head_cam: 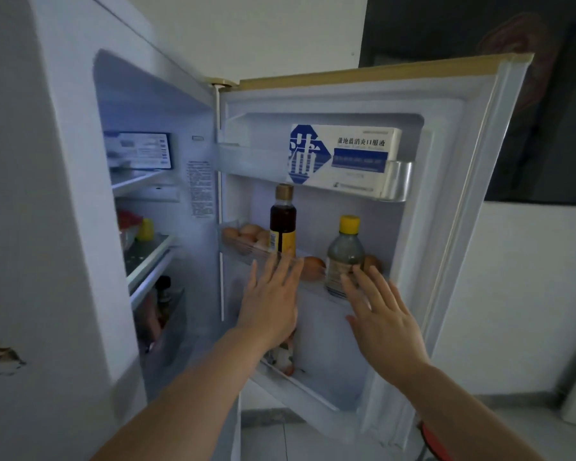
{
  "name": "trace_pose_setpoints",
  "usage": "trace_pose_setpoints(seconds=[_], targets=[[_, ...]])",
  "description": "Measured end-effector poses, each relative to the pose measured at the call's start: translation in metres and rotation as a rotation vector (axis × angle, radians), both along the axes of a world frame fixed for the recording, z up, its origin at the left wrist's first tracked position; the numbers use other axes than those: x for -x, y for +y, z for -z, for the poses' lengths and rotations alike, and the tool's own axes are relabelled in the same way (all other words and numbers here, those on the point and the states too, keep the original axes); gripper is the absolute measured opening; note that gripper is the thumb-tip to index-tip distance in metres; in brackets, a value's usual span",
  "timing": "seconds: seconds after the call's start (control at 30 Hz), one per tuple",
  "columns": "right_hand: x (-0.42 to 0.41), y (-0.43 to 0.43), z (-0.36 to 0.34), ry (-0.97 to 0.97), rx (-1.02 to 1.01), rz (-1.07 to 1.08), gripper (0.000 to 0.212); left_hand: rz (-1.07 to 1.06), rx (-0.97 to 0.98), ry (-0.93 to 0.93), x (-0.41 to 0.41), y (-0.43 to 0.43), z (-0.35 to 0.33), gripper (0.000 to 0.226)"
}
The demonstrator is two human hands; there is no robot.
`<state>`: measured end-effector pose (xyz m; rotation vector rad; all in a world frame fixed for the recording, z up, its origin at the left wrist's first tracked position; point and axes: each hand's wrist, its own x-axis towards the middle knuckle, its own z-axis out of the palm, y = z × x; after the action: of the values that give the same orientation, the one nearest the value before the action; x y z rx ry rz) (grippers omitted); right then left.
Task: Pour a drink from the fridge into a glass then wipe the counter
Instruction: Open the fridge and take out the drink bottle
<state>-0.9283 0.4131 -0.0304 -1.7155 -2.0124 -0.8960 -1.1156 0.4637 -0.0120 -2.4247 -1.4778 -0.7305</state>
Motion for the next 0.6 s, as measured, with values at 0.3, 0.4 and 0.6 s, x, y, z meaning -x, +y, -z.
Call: trace_pose_setpoints(seconds=[0.3,0.4,0.6], targets=[[-0.041,0.024,0.019,0.128,-0.187,-0.246,0.046,0.089,-0.134,-0.026,-0.044,0.057,0.015,0.060],[-0.032,0.025,0.060,0.198,-0.061,-0.475,0.044,0.098,-0.152,-0.034,-0.049,0.067,0.020,0.059],[-0.008,0.084,0.106,0.657,0.505,-0.208,0.058,0.149,-0.162,-0.042,-0.047,0.083,0.028,0.060]])
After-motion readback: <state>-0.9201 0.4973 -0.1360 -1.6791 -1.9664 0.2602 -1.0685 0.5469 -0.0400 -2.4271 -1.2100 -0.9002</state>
